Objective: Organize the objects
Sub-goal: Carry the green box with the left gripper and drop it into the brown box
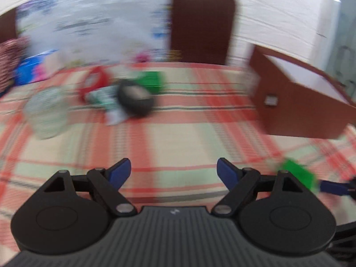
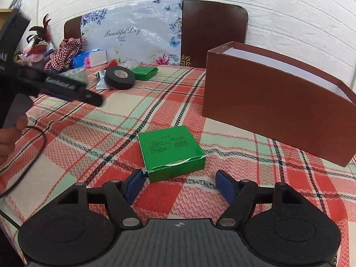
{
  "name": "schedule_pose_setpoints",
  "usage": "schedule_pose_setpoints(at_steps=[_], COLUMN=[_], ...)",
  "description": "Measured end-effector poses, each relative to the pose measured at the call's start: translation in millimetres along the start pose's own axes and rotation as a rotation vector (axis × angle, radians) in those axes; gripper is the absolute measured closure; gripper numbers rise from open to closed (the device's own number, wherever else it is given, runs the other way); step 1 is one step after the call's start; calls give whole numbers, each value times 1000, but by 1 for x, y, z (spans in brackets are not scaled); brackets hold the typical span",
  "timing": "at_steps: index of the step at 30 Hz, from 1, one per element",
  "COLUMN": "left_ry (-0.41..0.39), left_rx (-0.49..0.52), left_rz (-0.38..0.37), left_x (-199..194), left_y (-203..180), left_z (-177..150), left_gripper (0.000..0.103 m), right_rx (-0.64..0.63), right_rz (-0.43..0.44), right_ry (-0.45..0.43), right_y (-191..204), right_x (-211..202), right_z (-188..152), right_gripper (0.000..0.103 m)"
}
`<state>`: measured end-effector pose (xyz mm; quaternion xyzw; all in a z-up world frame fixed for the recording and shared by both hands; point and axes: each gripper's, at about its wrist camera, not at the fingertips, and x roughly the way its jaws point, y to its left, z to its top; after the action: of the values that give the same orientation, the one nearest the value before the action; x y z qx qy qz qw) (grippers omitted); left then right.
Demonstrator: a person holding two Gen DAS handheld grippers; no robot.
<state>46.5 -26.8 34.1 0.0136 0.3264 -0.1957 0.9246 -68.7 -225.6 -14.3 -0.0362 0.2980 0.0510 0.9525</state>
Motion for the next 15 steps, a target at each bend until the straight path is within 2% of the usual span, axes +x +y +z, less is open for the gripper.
schedule_pose_setpoints(at_steps=[3, 6, 10, 11, 13, 14, 15], left_ry=[22, 79, 152, 167, 198, 200, 200], left_rx=[58, 70, 103, 108, 86, 71, 73], left_rz=[-119, -216, -268, -274, -317, -339, -341], left_x=[3, 12, 26, 28, 34, 36, 36], left_y=[-37, -58, -75, -79, -80, -79, -80], left_z=[6, 6, -2, -4, -10, -10, -11], left_gripper=[18, 18, 20, 30, 38, 43, 43], right_rx=[0, 2, -4, -1, 6, 8, 7], right_rz=[5, 17, 35, 36, 39, 43, 49], right_ry=[-11, -17, -10, -8, -3, -2, -5], right_y=[0, -1, -1, -1, -2, -3, -3], right_x=[-3, -2, 4, 6, 10, 12, 13], right_z=[-1, -2, 2, 4, 7, 8, 9], right_gripper=[31, 31, 30, 29, 29, 34, 39])
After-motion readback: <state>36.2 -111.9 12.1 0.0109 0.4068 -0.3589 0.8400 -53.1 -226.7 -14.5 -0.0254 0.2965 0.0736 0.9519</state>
